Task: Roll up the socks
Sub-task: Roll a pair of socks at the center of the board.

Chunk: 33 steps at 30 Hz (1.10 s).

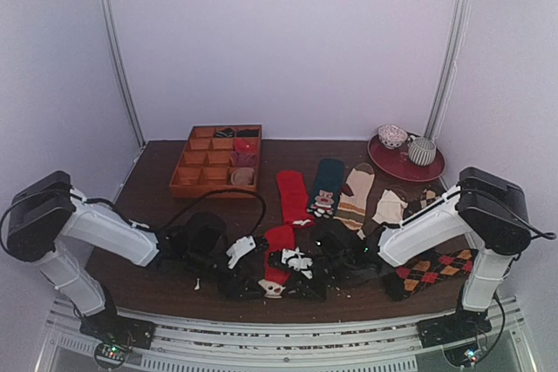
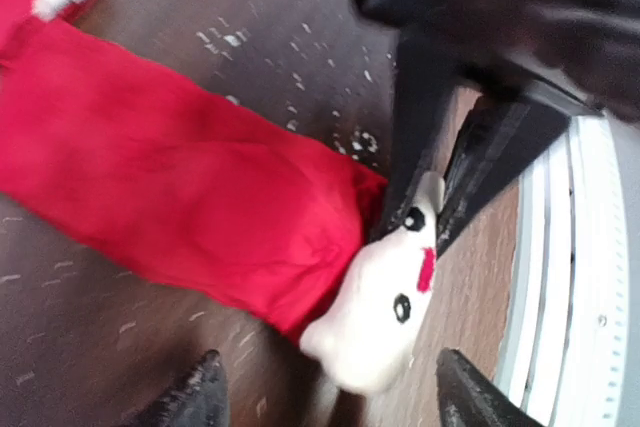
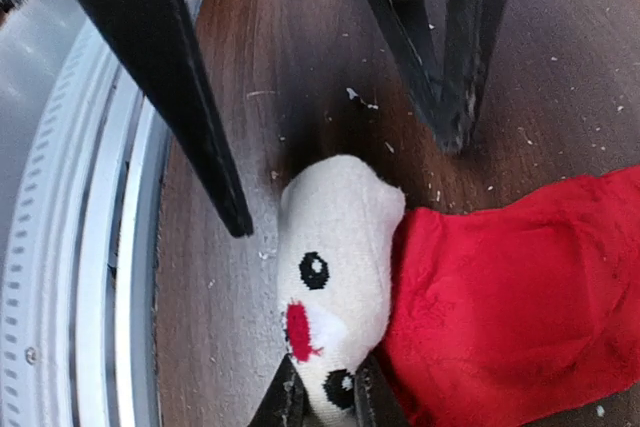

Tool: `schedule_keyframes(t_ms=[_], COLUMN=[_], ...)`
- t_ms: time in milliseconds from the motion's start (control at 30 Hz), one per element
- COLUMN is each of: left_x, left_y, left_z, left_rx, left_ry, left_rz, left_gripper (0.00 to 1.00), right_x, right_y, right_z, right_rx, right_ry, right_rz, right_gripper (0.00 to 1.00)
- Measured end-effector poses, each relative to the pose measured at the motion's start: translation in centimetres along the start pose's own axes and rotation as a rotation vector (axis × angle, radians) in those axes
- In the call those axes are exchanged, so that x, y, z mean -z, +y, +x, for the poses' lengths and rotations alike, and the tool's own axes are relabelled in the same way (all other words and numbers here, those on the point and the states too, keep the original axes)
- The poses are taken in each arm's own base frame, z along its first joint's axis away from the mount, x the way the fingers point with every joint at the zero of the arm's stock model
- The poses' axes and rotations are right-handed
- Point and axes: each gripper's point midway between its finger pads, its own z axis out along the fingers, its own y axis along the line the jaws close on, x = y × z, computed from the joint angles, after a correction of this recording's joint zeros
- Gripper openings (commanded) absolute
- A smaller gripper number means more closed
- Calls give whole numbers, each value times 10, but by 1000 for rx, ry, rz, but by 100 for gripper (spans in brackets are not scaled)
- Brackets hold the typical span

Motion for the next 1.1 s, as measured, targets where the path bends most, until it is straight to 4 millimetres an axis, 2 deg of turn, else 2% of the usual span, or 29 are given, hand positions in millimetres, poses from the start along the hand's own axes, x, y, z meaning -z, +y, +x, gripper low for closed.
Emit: schedule_keyframes(t_ms=[200, 333, 467, 567, 733, 933, 1033, 1100], left_x=[41, 49, 40, 26, 6, -12, -18, -21], left_y=[-6, -17, -21, -20, -22, -38, -38, -36], left_z=[-21, -28, -29, -23, -14, -12, -10, -9], left_rx=[-142, -235, -282, -300, -318, -348, -347, -341], left_ry=[-172, -259, -282, -266, -229, -216, -209, -208], left_rz=[-81, -77, -56, -37, 10, 79, 86, 85], left_gripper=[76, 76, 75, 73, 64, 56, 50, 43], right_x=[-7, -3, 2, 4, 5, 6, 6, 6], right_y=[-3, -10, -12, -10, -11, -13, -13, -13], right_z=[-2, 2, 8, 11, 13, 12, 12, 13], right_rx=[-292, -452, -554, -596, -638, -664, -676, -681], right_ry=[5, 28, 58, 71, 77, 79, 80, 81], right_rz=[-242, -342, -406, -434, -447, -445, -446, -447], right_gripper=[10, 10, 10, 10, 10, 10, 10, 10])
